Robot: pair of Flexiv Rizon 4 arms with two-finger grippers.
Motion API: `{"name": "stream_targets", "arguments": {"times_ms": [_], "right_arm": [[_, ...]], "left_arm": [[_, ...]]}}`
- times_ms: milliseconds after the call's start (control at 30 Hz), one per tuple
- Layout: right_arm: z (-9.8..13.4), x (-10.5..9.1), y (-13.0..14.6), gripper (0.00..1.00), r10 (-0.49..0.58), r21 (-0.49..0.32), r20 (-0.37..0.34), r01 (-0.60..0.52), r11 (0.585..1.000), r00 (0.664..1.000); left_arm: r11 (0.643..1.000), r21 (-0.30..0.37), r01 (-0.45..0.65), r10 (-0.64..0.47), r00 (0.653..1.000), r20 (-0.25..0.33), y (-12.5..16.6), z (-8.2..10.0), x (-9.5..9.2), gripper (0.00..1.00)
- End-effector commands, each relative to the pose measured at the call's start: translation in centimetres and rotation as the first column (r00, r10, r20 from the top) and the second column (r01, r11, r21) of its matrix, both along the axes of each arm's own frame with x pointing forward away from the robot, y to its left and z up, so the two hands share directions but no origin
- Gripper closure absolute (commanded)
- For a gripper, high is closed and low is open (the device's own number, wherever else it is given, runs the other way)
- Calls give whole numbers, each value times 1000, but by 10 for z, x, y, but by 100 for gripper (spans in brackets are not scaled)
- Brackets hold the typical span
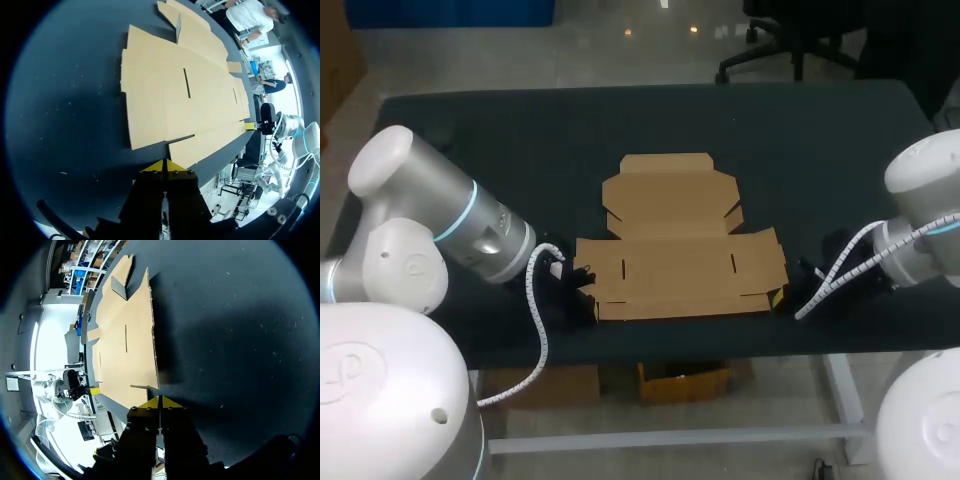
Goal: Assemble the packaging by folding the flat box into shape, placing the metal phone stand inside, and closing the box properly
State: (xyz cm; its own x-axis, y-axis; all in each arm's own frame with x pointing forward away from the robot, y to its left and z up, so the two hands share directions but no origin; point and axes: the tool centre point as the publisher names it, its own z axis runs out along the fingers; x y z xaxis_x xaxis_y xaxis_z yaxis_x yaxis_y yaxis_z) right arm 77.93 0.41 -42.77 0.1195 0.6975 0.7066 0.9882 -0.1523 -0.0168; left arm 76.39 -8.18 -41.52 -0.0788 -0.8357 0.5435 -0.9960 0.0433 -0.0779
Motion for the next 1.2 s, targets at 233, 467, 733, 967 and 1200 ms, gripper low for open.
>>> {"name": "stream_targets", "arguments": {"times_ms": [233, 467, 733, 967, 1200], "right_arm": [[-5, 3, 2, 100, 7, 9, -10, -7, 1000, 1000], [-7, 3, 4, 100, 7, 10, -17, -7, 1000, 1000], [-7, 4, 6, 100, 7, 15, -15, -7, 1000, 1000], [-5, 3, 8, 100, 9, 21, -5, -9, 1000, 1000], [-3, 3, 9, 100, 10, 30, 2, -10, 1000, 1000]], "left_arm": [[1000, -3, -4, 4, 1000, -2, -1, -2, 0, 100], [1000, -5, -8, 8, 1000, -3, 0, -2, 0, 100], [1000, -7, -7, 7, 1000, -4, 1, -3, 0, 100], [1000, -12, -5, 4, 1000, -5, 2, -3, 0, 100], [1000, -16, -3, 3, 1000, -6, 3, -4, -1, 100]]}}
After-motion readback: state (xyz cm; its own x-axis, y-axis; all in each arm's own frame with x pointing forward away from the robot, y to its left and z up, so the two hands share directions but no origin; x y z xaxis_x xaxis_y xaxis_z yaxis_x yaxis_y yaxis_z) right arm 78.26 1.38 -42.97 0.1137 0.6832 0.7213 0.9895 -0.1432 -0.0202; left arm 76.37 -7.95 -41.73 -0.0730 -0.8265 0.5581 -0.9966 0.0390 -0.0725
